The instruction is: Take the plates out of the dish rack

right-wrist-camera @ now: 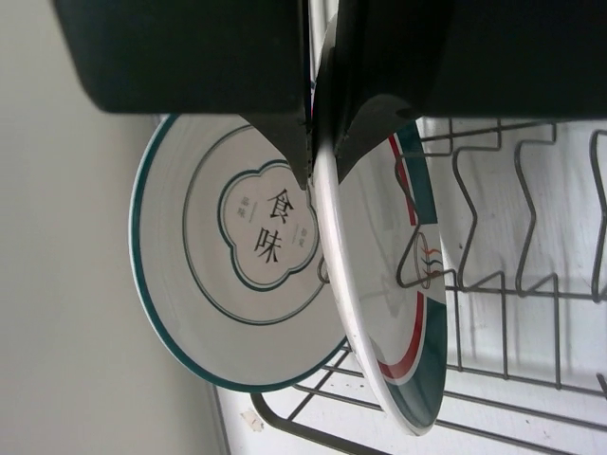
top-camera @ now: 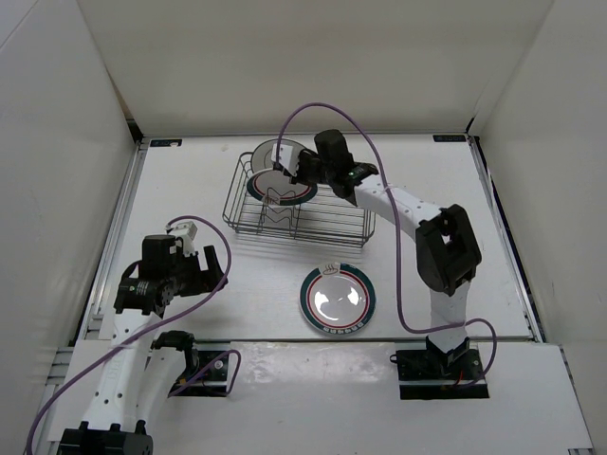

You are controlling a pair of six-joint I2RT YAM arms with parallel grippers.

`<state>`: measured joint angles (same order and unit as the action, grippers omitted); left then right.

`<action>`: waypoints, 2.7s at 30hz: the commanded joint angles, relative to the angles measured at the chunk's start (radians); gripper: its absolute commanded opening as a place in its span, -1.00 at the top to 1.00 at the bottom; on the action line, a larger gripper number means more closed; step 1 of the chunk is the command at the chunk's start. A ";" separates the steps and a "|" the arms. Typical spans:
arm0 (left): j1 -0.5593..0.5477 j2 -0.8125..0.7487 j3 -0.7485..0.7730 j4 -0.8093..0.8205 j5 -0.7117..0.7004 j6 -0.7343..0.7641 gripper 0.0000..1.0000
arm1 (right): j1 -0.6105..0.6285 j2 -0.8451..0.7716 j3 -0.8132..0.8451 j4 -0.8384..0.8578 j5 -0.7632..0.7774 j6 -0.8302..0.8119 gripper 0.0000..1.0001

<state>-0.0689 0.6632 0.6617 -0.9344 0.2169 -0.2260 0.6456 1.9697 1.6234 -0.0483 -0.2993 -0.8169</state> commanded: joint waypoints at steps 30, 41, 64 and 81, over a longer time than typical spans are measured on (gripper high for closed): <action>-0.003 -0.076 -0.001 -0.003 0.003 -0.001 -1.00 | -0.011 -0.695 -0.233 0.128 0.584 0.655 1.00; -0.034 -0.102 0.001 -0.003 0.009 -0.003 -1.00 | -0.012 -1.305 -0.620 -0.426 0.589 1.242 1.00; -0.034 -0.086 -0.002 -0.003 -0.014 -0.006 -1.00 | -0.011 -1.599 -1.487 0.000 0.328 1.880 1.00; -0.034 -0.082 -0.004 -0.003 -0.014 -0.006 -1.00 | -0.012 -1.505 -1.429 -0.208 0.275 1.791 0.35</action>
<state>-0.1005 0.5819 0.6617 -0.9352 0.2161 -0.2268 0.6304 0.4511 0.1280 -0.1986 -0.0006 1.0061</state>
